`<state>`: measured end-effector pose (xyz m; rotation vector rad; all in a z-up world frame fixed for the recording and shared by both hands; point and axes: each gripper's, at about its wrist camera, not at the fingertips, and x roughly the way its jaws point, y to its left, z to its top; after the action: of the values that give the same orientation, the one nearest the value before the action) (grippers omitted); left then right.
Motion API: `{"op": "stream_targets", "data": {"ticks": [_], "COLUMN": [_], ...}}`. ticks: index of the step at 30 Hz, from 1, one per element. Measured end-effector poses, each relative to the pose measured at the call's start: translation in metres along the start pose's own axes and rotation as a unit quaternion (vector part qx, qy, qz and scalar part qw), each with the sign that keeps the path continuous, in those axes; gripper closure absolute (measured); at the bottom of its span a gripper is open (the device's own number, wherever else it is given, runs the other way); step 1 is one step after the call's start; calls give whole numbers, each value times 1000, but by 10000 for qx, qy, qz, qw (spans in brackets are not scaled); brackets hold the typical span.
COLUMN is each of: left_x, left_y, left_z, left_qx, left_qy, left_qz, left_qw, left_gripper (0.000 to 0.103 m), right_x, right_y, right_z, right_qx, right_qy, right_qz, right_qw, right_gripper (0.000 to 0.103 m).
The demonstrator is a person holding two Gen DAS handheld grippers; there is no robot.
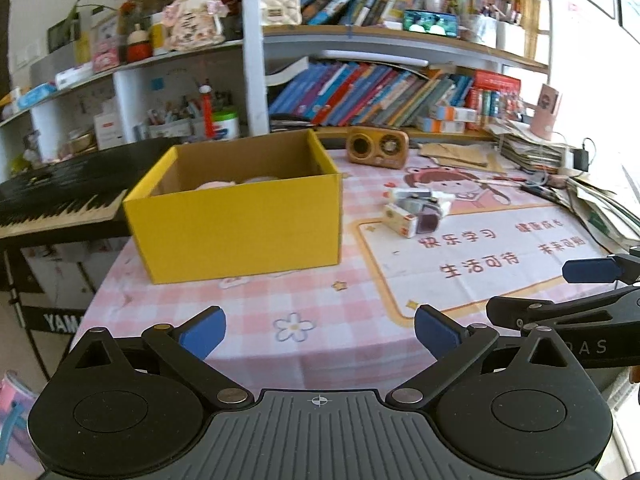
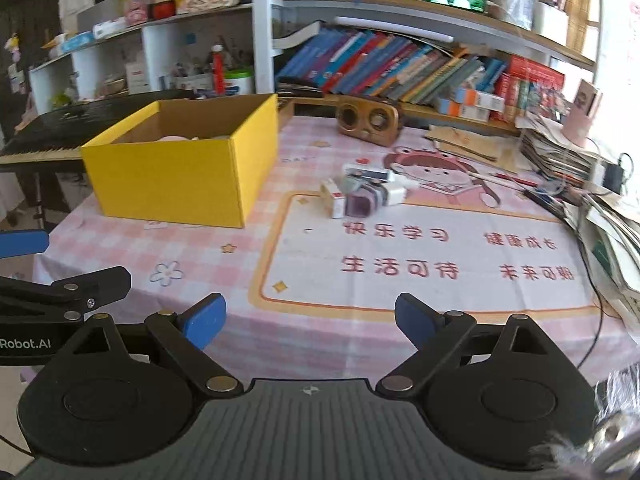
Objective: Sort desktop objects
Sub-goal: 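Reach the right tool to the grey toy car while the left tool approaches the small white box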
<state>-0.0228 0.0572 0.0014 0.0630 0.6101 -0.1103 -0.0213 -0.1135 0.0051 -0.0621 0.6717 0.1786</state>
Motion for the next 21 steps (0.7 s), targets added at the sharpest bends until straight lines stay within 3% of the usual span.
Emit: {"op": "stream_targets", "data": {"ticks": [13,21], "left_x": [32,57], "left_y": [-37,-61], "left_z": [17,32], "left_qx": [259,330], "left_qy": [152,253], "left_qz": [-447,-493], "left_qw": [9985,9979], "left_gripper": [1,1], "right_x": [11,30], "right_y": [-45,-76], "right_z": [3,17], "right_qx": [300,329], "right_qy": [154,227], "right_qz": [-370,-376], "right_qw": [9987,9985], "right_gripper": [10,10]}}
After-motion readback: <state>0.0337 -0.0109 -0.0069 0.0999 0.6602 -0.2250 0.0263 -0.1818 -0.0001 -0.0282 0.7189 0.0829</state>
